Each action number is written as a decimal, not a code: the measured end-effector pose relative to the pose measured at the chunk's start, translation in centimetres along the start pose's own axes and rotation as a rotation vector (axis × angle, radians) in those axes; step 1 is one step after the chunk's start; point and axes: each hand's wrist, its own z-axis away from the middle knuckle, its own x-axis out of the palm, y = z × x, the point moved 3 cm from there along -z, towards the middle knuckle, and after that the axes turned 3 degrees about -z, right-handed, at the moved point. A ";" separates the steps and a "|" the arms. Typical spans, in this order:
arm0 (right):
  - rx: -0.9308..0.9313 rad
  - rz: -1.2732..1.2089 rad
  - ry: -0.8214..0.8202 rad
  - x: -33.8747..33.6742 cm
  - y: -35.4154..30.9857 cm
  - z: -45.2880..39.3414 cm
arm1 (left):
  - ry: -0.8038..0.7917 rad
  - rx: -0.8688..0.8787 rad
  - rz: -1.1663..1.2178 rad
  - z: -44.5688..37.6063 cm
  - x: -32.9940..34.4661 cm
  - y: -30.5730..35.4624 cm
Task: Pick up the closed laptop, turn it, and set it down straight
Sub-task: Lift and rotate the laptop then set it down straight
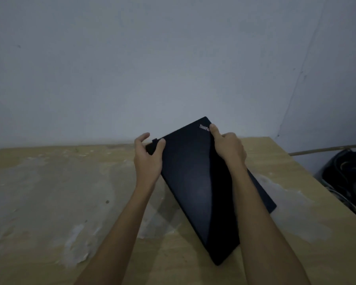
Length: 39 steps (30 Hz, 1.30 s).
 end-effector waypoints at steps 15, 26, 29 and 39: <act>0.079 -0.635 -0.093 3.0 -7.0 0.6 | 0.009 0.069 0.063 -1.7 -3.2 2.2; -0.242 -0.595 -0.319 3.0 -7.5 4.1 | 0.047 0.045 0.127 -3.8 -6.4 3.1; -0.284 -0.634 -0.431 3.5 -6.0 5.4 | 0.061 0.017 0.176 -3.9 -6.9 3.5; -0.182 -0.964 -0.314 3.8 -4.9 6.4 | -0.030 0.001 0.159 -4.0 -6.9 4.3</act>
